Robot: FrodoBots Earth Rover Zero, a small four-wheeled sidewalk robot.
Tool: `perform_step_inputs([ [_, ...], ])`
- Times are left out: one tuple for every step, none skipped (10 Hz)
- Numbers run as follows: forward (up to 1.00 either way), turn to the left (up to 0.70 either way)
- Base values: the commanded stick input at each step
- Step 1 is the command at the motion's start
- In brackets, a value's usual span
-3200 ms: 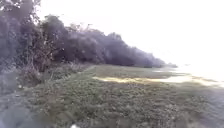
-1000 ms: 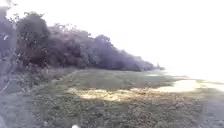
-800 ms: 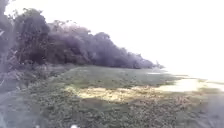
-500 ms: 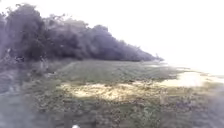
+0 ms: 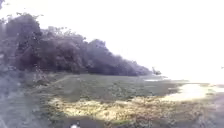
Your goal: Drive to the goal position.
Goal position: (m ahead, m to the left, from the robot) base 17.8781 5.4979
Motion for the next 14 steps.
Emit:
perform_step_inputs([
  [0.6,-0.15],
  [0.6,-0.15],
  [0.6,-0.15],
  [0.6,-0.08],
  [0.6,-0.03],
  [0.6,0.0],
  [0.6,0.0],
  [0.6,0.0],
  [0.6,0.0],
  [0.6,0.0],
  [0.6,0.0],
  [0.6,0.0],
  [0.6,0.0],
  [0.6,0.0],
])
